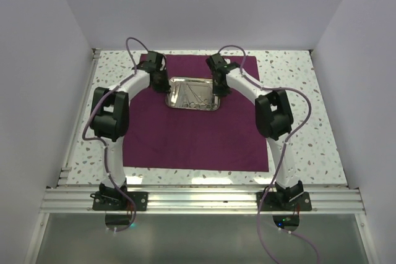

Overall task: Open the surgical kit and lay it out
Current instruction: Move the container from the surgical kit.

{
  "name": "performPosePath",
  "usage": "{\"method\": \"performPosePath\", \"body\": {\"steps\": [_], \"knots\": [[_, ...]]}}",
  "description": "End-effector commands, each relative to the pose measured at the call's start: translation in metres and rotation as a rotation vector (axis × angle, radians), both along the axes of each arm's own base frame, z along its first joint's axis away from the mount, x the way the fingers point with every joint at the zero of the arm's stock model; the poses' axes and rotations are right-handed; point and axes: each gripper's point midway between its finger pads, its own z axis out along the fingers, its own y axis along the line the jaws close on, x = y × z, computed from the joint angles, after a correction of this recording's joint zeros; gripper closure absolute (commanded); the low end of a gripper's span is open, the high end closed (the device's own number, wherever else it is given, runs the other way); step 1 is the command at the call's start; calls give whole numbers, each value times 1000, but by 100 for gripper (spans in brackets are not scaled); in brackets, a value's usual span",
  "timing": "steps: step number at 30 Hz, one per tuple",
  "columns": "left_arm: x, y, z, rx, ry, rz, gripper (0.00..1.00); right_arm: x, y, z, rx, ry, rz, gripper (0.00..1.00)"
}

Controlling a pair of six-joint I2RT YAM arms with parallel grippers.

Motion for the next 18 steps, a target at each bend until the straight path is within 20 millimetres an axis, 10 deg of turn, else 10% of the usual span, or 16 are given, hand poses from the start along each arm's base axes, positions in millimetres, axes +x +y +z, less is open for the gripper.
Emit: {"method": "performPosePath", "body": {"steps": [1,12,14,15,18], "knots": [[37,-8,27,-8,-110,1,100,24,-1,10,-14,-68,-24,100],[52,-19,9,-3,-68,-3,98,58,4,18,4,-121,-52,96],[49,-19,12,-6,-70,-2,89,63,4,29,13,-141,-51,65],[48,-18,15,-6,-74,-1,83,64,2,37,15,-154,-55,33],[43,-17,27,-9,-90,-2,40,62,-4,51,5,-166,-71,6]]}}
